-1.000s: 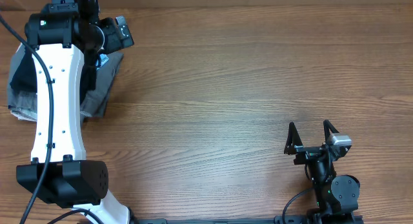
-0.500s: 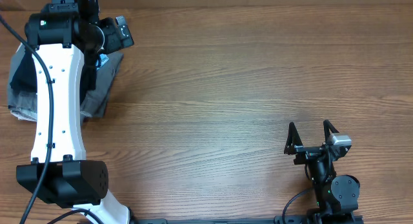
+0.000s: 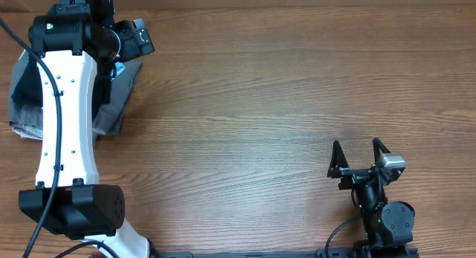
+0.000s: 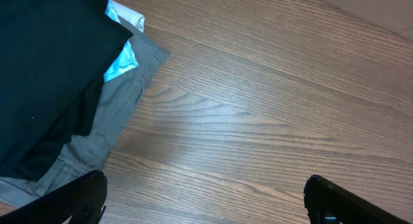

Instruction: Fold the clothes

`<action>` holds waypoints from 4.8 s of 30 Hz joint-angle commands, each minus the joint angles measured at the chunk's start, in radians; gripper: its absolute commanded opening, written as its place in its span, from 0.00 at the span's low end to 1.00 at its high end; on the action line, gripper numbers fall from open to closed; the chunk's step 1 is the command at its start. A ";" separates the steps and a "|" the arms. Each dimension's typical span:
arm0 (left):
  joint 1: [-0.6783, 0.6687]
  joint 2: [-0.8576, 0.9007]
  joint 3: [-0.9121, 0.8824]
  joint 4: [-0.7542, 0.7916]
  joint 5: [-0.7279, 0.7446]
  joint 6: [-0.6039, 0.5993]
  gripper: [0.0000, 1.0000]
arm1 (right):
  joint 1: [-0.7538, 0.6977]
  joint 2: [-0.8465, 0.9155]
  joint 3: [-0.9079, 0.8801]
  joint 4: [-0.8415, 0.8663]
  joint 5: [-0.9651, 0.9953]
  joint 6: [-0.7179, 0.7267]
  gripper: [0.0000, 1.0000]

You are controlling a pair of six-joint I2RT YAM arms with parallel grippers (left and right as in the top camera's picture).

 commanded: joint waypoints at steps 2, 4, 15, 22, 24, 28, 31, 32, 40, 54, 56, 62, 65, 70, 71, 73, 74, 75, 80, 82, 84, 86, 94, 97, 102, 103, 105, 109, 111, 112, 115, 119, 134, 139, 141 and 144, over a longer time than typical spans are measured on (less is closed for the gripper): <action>-0.008 -0.014 -0.003 -0.002 -0.006 0.003 1.00 | 0.003 -0.012 -0.011 0.003 -0.005 -0.003 1.00; -0.011 -0.047 -0.003 -0.002 -0.006 0.003 1.00 | 0.003 -0.012 -0.011 0.003 -0.005 -0.003 1.00; -0.026 -0.419 -0.003 -0.002 -0.006 0.003 1.00 | 0.003 -0.012 -0.011 0.003 -0.005 -0.003 1.00; -0.026 -0.678 -0.003 -0.002 -0.006 0.003 1.00 | 0.003 -0.012 -0.011 0.003 -0.006 -0.003 1.00; -0.026 -0.748 -0.003 -0.003 -0.006 0.003 1.00 | 0.003 -0.012 -0.011 0.003 -0.005 -0.003 1.00; -0.026 -0.871 -0.003 -0.024 -0.006 0.003 1.00 | 0.003 -0.012 -0.011 0.003 -0.005 -0.003 1.00; -0.026 -0.955 -0.004 -0.050 -0.006 0.003 1.00 | 0.003 -0.012 -0.011 0.003 -0.005 -0.004 1.00; -0.026 -0.976 -0.004 -0.057 -0.006 0.003 1.00 | 0.003 -0.012 -0.011 0.003 -0.005 -0.003 1.00; -0.026 -1.134 -0.037 -0.188 -0.006 0.003 1.00 | 0.003 -0.012 -0.011 0.003 -0.005 -0.003 1.00; -0.026 -1.443 -0.356 -0.453 -0.006 0.003 1.00 | 0.003 -0.012 -0.011 0.003 -0.006 -0.003 1.00; -0.026 -1.495 -0.434 -0.453 -0.006 0.003 1.00 | 0.003 -0.012 -0.011 0.003 -0.005 -0.003 1.00; -0.026 -1.646 -0.668 -0.437 -0.006 -0.014 1.00 | 0.003 -0.012 -0.011 0.003 -0.006 -0.003 1.00; -0.026 -1.704 -0.772 -0.381 -0.005 -0.028 1.00 | 0.003 -0.012 -0.011 0.003 -0.005 -0.003 1.00; -0.026 -1.786 -0.932 -0.204 -0.005 -0.093 1.00 | 0.003 -0.012 -0.011 0.003 -0.005 -0.003 1.00; -0.026 -1.803 -0.964 -0.160 -0.005 -0.107 1.00 | 0.003 -0.012 -0.011 0.003 -0.005 -0.004 1.00; -0.027 -1.836 -1.032 -0.068 -0.006 -0.131 1.00 | 0.003 -0.012 -0.011 0.003 -0.005 -0.003 1.00; -0.026 -1.835 -1.058 -0.039 -0.006 -0.142 1.00 | 0.003 -0.012 -0.011 0.003 -0.005 -0.003 1.00; -0.026 -1.832 -1.088 -0.005 -0.005 -0.146 1.00 | 0.003 -0.012 -0.011 0.003 -0.005 -0.003 1.00; -0.026 -1.834 -1.238 0.177 0.002 -0.148 1.00 | 0.003 -0.012 -0.011 0.003 -0.005 -0.003 1.00; -0.026 -1.834 -1.304 0.263 0.002 -0.148 1.00 | 0.003 -0.012 -0.011 0.003 -0.005 -0.003 1.00; -0.026 -1.834 -1.381 0.360 0.004 -0.148 1.00 | 0.003 -0.012 -0.011 0.003 -0.005 -0.003 1.00; -0.026 -1.834 -1.453 0.444 0.020 -0.148 1.00 | 0.003 -0.012 -0.011 0.003 -0.005 -0.003 1.00; -0.026 -1.834 -1.705 0.823 0.062 -0.166 1.00 | 0.003 -0.012 -0.011 0.003 -0.005 -0.003 1.00; -0.026 -1.834 -1.781 0.955 0.062 -0.165 1.00 | 0.003 -0.012 -0.011 0.003 -0.005 -0.003 1.00; -0.026 -1.834 -1.887 1.123 0.063 -0.165 1.00 | 0.003 -0.012 -0.011 0.003 -0.005 -0.003 1.00; -0.026 -1.834 -1.906 1.152 0.063 -0.165 1.00 | 0.003 -0.012 -0.011 0.003 -0.005 -0.003 1.00; -0.027 -1.834 -1.944 1.205 0.062 -0.165 1.00 | 0.003 -0.012 -0.011 0.003 -0.005 -0.003 1.00; -0.027 -1.834 -2.009 1.271 0.062 -0.160 1.00 | 0.003 -0.012 -0.011 0.003 -0.005 -0.003 1.00; -0.027 -1.834 -2.026 1.267 0.061 -0.157 1.00 | 0.003 -0.012 -0.011 0.003 -0.005 -0.003 1.00; -0.027 -1.834 -2.025 1.253 0.052 -0.145 1.00 | 0.003 -0.012 -0.011 0.003 -0.005 -0.003 1.00; -0.027 -1.834 -2.025 1.247 0.052 -0.075 1.00 | 0.003 -0.012 -0.011 0.003 -0.005 -0.003 1.00; -0.036 -1.834 -2.025 1.208 0.044 0.055 1.00 | 0.003 -0.012 -0.011 0.003 -0.005 -0.003 1.00; -0.106 -1.834 -2.025 1.168 0.020 0.296 1.00 | 0.003 -0.012 -0.011 0.003 -0.005 -0.003 1.00; -0.105 -1.834 -2.025 1.168 0.020 0.296 1.00 | 0.003 -0.012 -0.011 0.003 -0.005 -0.004 1.00; -0.105 -1.834 -2.025 1.168 0.020 0.296 1.00 | 0.003 -0.012 -0.011 0.003 -0.005 -0.003 1.00; -0.105 -1.834 -2.025 1.168 0.020 0.296 1.00 | 0.003 -0.012 -0.011 0.003 -0.005 -0.003 1.00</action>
